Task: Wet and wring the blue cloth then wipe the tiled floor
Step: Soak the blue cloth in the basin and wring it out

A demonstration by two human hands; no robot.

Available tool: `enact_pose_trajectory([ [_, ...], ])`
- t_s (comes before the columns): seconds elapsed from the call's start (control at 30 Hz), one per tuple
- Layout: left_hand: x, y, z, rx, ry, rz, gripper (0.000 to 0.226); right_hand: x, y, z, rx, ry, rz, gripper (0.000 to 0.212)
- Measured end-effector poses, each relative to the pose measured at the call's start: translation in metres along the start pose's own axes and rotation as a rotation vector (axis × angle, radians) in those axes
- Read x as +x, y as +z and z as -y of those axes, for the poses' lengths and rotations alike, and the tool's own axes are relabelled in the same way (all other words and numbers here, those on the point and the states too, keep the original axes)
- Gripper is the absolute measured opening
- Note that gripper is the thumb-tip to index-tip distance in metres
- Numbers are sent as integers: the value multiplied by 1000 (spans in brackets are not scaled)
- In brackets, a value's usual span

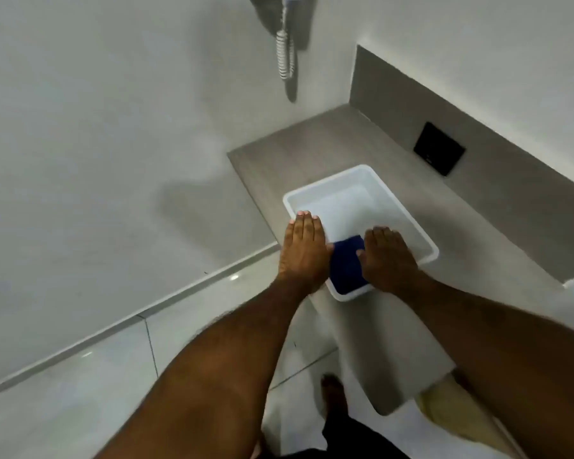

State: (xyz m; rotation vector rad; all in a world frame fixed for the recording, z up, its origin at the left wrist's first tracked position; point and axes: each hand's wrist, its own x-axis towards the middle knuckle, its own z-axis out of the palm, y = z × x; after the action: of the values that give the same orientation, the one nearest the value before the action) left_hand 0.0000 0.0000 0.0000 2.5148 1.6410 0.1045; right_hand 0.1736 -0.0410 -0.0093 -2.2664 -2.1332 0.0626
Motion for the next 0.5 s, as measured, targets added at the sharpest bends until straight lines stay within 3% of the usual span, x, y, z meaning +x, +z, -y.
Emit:
enact_pose_trajectory([
  [0.13, 2, 19, -26, -29, 46, 135, 71, -5, 1, -18, 76, 33, 185, 24],
  [0.27, 11, 18, -37, 87, 44, 331, 86, 3, -10, -8, 271, 221, 364, 29],
  [0.37, 16, 15, -43, 164, -8, 396, 88, 11, -13, -1, 335, 274, 385, 37],
  [0.43, 20, 14, -45, 197, -32, 402, 82, 16, -13, 6, 377, 299, 425, 36],
  [0.5, 26, 8, -41, 150, -57, 375, 59, 21, -15, 13, 464, 358, 455, 35],
])
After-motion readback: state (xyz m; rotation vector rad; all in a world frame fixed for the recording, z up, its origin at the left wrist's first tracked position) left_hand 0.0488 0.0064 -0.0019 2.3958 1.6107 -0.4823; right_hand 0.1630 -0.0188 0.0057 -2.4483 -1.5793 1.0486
